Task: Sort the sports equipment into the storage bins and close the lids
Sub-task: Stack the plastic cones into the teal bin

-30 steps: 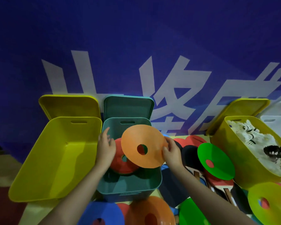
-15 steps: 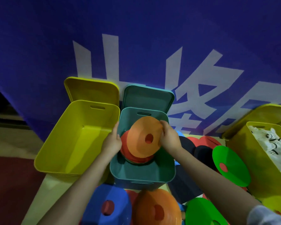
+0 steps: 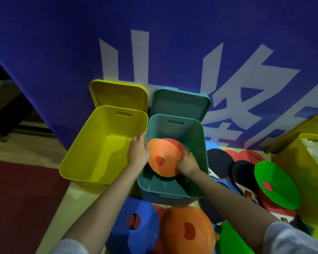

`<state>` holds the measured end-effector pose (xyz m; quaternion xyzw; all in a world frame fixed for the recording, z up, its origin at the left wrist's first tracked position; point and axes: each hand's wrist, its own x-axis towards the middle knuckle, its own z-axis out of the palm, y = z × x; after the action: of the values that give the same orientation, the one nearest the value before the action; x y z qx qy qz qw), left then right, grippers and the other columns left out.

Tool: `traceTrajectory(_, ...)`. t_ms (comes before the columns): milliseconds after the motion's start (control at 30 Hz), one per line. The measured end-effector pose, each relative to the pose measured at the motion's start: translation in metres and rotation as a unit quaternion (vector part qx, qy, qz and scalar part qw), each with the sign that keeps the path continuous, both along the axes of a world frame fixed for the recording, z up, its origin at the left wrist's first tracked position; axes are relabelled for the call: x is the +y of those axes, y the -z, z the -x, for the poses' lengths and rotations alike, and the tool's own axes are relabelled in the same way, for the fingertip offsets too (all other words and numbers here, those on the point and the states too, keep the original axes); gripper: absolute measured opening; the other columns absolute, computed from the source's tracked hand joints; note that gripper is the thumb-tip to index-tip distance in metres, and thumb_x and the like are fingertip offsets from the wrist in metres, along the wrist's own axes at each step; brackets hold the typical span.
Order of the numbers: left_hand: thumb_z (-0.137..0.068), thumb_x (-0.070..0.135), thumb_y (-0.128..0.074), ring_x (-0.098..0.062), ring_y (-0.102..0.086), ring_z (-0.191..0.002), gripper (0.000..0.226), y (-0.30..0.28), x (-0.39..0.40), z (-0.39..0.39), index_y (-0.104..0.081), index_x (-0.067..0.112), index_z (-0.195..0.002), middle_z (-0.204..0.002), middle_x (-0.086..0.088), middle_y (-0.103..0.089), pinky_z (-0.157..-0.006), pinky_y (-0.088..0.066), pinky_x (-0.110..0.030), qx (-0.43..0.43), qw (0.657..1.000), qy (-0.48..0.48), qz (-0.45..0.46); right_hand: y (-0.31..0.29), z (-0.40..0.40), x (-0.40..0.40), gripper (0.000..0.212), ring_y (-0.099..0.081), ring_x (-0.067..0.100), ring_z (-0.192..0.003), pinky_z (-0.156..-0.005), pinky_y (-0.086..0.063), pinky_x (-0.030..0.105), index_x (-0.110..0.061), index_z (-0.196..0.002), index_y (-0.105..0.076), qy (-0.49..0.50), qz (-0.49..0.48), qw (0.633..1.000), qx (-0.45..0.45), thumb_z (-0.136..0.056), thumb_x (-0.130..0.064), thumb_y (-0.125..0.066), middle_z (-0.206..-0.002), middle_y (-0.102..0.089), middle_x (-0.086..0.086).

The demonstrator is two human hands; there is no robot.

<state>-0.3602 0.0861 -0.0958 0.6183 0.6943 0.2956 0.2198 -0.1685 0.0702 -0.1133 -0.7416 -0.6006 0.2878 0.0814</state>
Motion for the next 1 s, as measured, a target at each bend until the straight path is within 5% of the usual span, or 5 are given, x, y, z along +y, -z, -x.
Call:
traceTrajectory(133,-0.089,0.010,-0.053,-0.030,-0.050,-0.112,0.033,-0.007,-0.016,-0.003,-0.060,0.012,-0.122,-0.120,-0.010,-0.055,-0.094,-0.042,-0.040,0.064,0.987,0.058,-0.134,-0.036,-0.030,-0.026,0.045,-0.051,0.023,-0.118,-0.102,-0.041,0.035,-0.013,-0.136,-0.048,-0.046,-0.166,0.977,0.125,-0.091,-0.013,-0.052,-0.129,-0.053,0.010)
traceTrajectory(367,-0.087,0.017,-0.046,-0.010,-0.053,-0.101,0.029,-0.038,-0.083,-0.067,-0.066,0.018,-0.108,-0.109,0.002,-0.057,-0.089,-0.045,-0.024,-0.074,0.973,0.162,-0.148,-0.049,-0.130,-0.087,0.025,-0.059,0.012,-0.098,-0.085,-0.045,0.024,-0.014,-0.112,-0.064,0.162,-0.317,0.910,0.212,-0.093,-0.008,-0.049,-0.109,-0.065,0.001)
traceTrajectory(600,-0.086,0.022,-0.044,-0.004,-0.060,-0.086,0.029,-0.029,-0.164,-0.126,-0.069,0.020,-0.101,-0.092,0.007,-0.064,-0.078,-0.047,-0.022,-0.114,0.943,0.312,-0.013,-0.004,-0.201,-0.175,0.022,-0.063,0.015,-0.081,-0.076,-0.051,0.034,-0.023,-0.094,-0.068,0.135,-0.216,0.953,0.162,-0.083,-0.027,-0.049,-0.086,-0.068,-0.003)
traceTrajectory(767,-0.084,0.028,-0.047,-0.008,-0.057,-0.096,0.027,0.019,-0.218,-0.145,-0.067,0.025,-0.101,-0.097,0.014,-0.060,-0.084,-0.046,-0.027,-0.013,0.963,0.264,0.056,0.028,-0.225,-0.244,0.020,-0.059,0.015,-0.069,-0.063,-0.044,0.030,-0.020,-0.106,-0.066,0.034,-0.173,0.982,0.067,-0.089,-0.015,-0.056,-0.078,-0.062,-0.005)
traceTrajectory(1000,-0.074,0.041,-0.057,-0.028,-0.049,-0.116,0.053,0.077,-0.279,-0.172,-0.054,0.026,-0.126,-0.126,-0.003,-0.051,-0.089,-0.045,-0.038,0.222,0.952,0.157,0.139,0.078,-0.223,-0.303,0.081,-0.068,0.023,-0.086,-0.062,-0.054,0.037,-0.025,-0.123,-0.057,-0.185,-0.039,0.973,-0.136,-0.051,-0.059,-0.070,-0.100,-0.068,-0.001)
